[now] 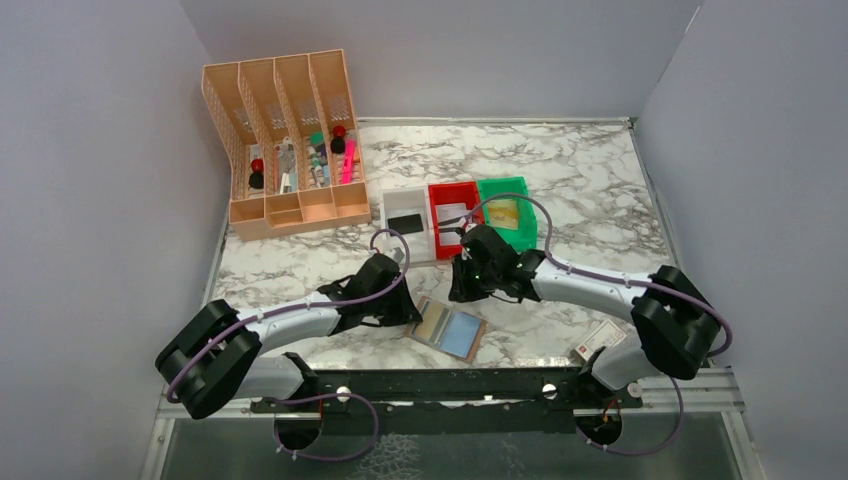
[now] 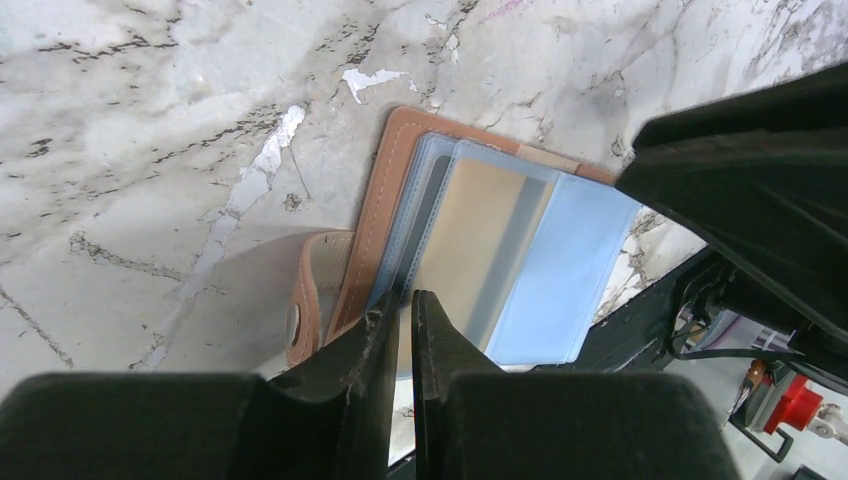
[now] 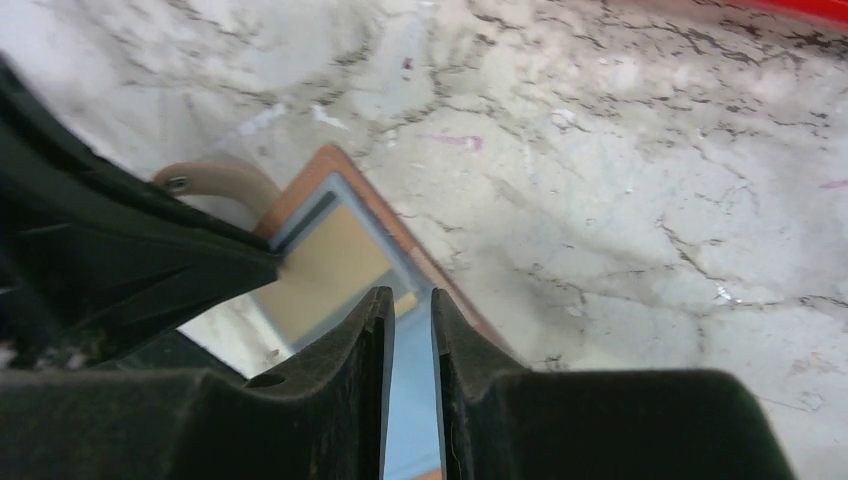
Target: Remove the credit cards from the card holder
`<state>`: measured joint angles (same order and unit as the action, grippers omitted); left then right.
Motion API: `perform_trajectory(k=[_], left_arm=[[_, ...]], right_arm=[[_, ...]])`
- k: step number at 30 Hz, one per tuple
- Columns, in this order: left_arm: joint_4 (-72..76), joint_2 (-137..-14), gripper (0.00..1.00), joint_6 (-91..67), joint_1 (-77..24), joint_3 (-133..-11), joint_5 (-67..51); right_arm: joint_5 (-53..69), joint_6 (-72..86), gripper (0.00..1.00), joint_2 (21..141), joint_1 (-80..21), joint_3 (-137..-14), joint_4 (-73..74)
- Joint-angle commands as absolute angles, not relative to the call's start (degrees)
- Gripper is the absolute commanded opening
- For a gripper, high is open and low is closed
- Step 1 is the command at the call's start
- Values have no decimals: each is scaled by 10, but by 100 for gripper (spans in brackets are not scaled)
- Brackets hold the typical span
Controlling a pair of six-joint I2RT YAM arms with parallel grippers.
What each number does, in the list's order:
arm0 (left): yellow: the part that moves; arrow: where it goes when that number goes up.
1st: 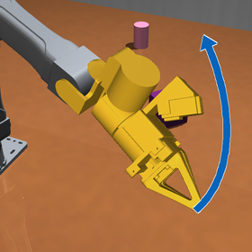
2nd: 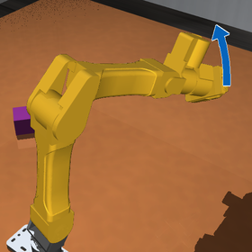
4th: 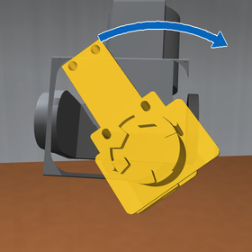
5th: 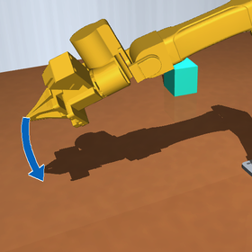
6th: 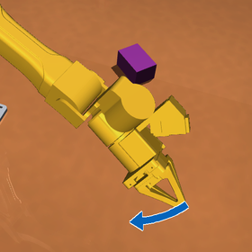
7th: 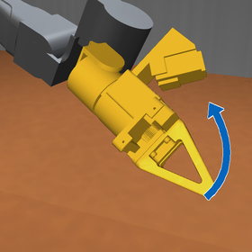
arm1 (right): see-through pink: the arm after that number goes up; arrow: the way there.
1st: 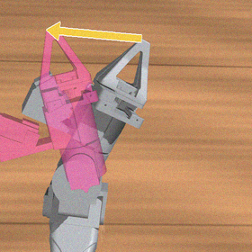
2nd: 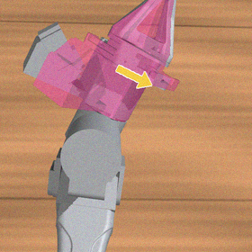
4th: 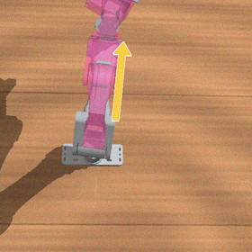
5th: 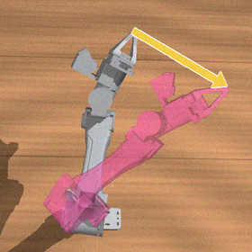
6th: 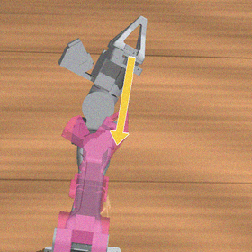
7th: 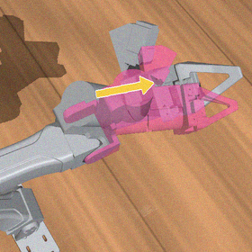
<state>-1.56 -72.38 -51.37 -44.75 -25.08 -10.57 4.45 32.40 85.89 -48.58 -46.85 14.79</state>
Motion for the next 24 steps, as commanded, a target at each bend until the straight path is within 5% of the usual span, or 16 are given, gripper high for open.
perform_trajectory(k=[1,15,24], left_arm=[[-68,-731,15,-495,-451,-235,-64],[-67,-720,16,-492,-451,-237,-68],[-77,-659,40,-495,-451,-250,-59]], right_arm=[[73,323,24,839,-510,-479,140],[6,373,14,946,-533,-411,133],[-6,387,13,939,-533,-386,135]])
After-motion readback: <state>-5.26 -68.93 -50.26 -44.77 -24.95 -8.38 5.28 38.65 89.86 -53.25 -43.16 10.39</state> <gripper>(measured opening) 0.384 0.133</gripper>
